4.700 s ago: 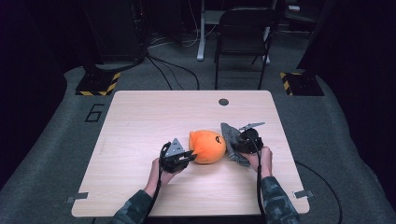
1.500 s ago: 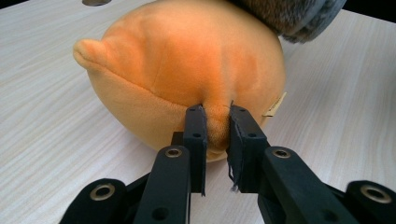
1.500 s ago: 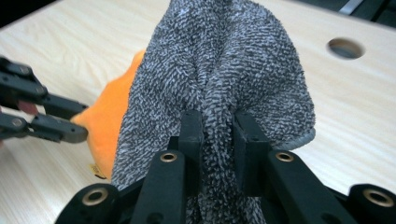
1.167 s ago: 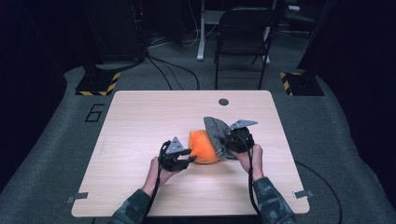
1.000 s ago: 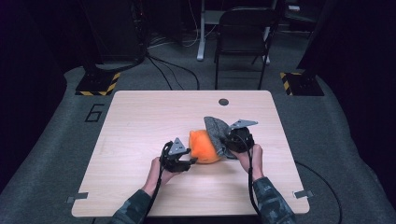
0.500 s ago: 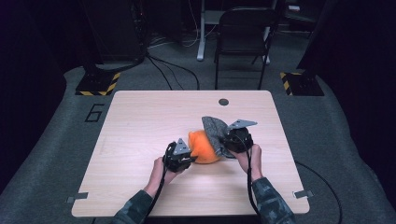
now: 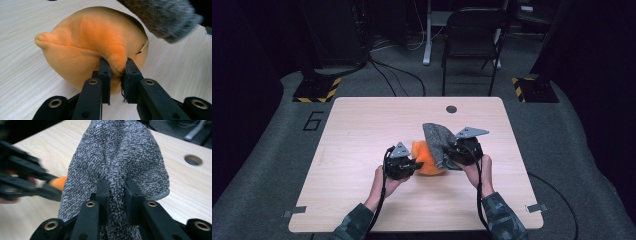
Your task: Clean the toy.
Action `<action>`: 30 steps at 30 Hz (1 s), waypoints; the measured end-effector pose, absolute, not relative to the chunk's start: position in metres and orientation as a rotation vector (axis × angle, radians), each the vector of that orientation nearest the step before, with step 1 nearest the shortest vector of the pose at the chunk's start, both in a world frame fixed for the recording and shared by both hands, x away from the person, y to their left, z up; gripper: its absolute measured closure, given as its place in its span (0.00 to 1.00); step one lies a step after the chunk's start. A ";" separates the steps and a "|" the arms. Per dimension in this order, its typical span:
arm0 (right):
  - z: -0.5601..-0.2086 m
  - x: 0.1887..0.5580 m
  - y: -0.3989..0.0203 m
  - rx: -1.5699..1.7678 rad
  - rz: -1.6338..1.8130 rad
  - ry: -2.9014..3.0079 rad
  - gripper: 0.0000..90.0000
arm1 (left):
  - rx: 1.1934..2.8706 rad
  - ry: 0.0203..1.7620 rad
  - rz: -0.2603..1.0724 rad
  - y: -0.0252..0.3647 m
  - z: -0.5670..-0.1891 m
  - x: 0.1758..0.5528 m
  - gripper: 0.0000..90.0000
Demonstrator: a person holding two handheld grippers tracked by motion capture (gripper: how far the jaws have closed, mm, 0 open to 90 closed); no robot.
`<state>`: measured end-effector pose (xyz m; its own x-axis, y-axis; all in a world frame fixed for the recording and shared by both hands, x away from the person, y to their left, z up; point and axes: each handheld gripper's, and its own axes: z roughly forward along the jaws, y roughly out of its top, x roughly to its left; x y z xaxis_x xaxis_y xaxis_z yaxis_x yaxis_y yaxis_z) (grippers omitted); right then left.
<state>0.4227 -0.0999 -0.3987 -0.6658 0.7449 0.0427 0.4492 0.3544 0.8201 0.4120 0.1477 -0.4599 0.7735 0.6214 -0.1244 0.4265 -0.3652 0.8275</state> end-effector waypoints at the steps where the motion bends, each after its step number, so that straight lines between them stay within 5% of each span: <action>1: -0.395 0.417 -0.091 1.018 1.234 2.298 0.84 | 2.019 0.799 0.244 0.147 -0.460 0.412 0.88; 8: -0.415 0.415 -0.067 0.948 1.104 2.344 0.84 | 2.040 0.805 0.245 0.148 -0.462 0.413 0.88; 30: -0.453 0.448 -0.118 1.224 0.954 2.286 0.85 | 2.040 0.796 0.233 0.149 -0.464 0.415 0.87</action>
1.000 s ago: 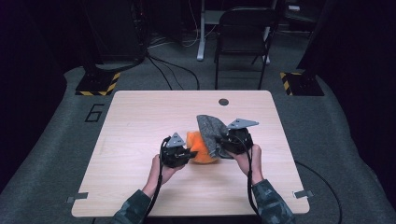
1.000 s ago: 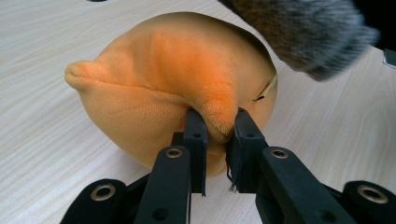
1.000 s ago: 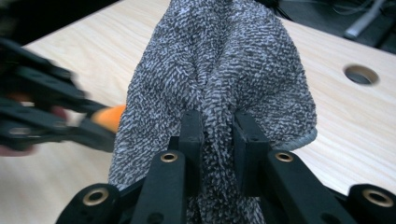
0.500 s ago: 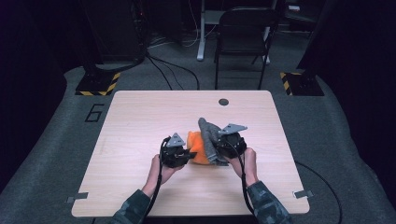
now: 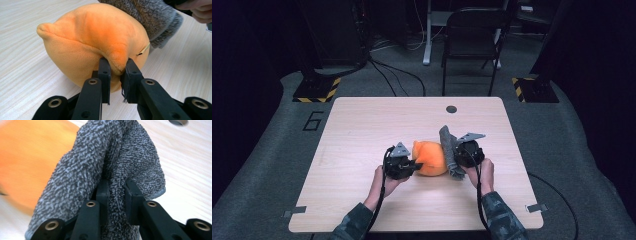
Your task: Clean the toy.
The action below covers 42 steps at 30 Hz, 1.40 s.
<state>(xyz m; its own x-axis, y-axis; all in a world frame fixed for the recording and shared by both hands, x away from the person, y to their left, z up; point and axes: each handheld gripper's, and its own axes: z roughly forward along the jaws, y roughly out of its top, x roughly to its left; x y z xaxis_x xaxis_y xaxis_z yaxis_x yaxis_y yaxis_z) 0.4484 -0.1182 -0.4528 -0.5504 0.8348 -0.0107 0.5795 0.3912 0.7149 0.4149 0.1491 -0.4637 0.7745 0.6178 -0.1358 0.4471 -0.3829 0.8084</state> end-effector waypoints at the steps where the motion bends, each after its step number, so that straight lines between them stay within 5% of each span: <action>1: -0.453 0.448 -0.118 1.224 0.954 2.286 0.85 | 2.040 0.796 0.233 0.149 -0.464 0.415 0.87; 10: -0.437 0.449 -0.139 1.277 1.073 2.238 0.85 | 2.015 0.800 0.226 0.150 -0.465 0.415 0.87; 21: -0.401 0.419 -0.094 1.052 1.324 2.291 0.85 | 2.014 0.784 0.237 0.149 -0.465 0.415 0.87; 28: -0.415 0.417 -0.070 0.986 1.230 2.343 0.84 | 2.027 0.781 0.239 0.150 -0.466 0.415 0.87; 42: -0.436 0.439 -0.105 1.127 1.088 2.297 0.84 | 2.017 0.802 0.233 0.153 -0.467 0.418 0.87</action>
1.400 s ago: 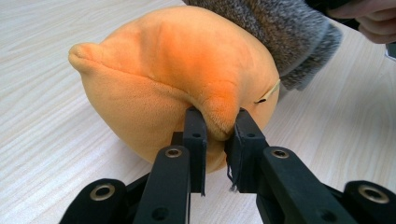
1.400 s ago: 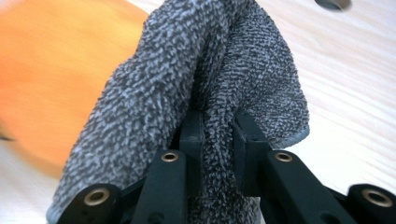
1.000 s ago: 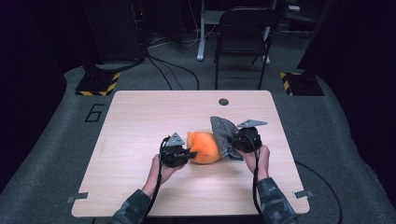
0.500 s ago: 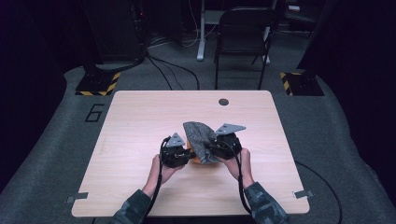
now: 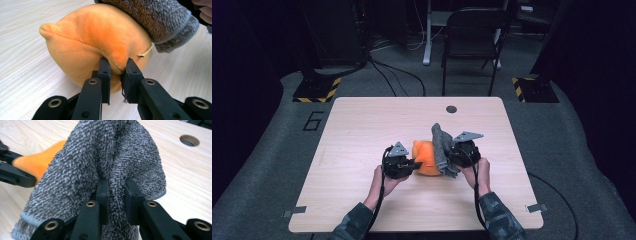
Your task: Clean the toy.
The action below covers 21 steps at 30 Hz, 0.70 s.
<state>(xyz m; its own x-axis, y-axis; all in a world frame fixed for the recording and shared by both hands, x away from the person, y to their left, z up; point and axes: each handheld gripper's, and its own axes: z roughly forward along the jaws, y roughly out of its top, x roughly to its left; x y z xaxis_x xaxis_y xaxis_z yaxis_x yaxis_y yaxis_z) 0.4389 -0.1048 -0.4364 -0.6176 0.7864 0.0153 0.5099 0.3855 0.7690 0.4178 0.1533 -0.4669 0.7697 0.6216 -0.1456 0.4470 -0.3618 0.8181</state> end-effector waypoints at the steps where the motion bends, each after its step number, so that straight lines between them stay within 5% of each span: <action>1: -0.438 0.440 -0.107 1.132 1.086 2.295 0.84 | 2.014 0.804 0.230 0.154 -0.467 0.418 0.87; 21: -0.467 0.459 -0.133 1.268 0.906 2.294 0.84 | 2.006 0.807 0.231 0.157 -0.469 0.420 0.86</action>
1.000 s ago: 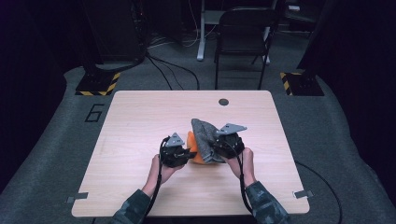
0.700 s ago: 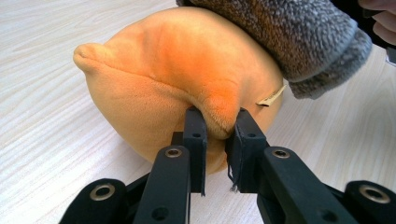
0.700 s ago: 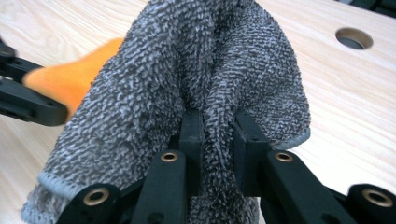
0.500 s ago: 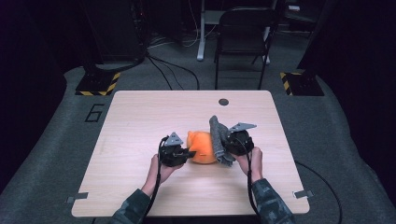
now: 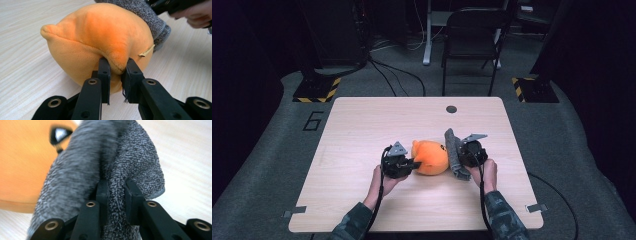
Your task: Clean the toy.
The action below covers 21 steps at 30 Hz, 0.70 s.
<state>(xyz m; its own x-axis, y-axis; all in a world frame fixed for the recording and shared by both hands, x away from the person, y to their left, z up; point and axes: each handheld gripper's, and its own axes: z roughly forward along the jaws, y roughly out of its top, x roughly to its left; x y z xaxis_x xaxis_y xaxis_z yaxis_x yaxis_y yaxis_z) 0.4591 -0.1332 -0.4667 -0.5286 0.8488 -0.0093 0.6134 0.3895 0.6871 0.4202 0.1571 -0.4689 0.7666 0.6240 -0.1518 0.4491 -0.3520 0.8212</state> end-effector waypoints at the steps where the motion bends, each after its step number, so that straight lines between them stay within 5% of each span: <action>1: -0.461 0.458 -0.135 1.275 0.949 2.280 0.85 | 2.002 0.811 0.228 0.157 -0.469 0.420 0.86; 8: -0.413 0.438 -0.138 1.200 1.219 2.233 0.85 | 2.001 0.803 0.232 0.157 -0.469 0.420 0.86; 13: -0.428 0.438 -0.107 1.139 1.153 2.337 0.85 | 2.025 0.792 0.242 0.157 -0.470 0.420 0.83; 21: -0.434 0.441 -0.100 1.166 1.147 2.314 0.85 | 2.067 0.782 0.262 0.158 -0.471 0.419 0.61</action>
<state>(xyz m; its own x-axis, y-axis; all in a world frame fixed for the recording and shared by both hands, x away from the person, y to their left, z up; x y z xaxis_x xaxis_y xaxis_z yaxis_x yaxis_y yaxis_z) 0.4409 -0.0997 -0.4339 -0.6225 0.7788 0.0779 0.5337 0.3495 0.7701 0.4185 0.1576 -0.4714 0.7791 0.6185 -0.1028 0.4315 -0.4099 0.8036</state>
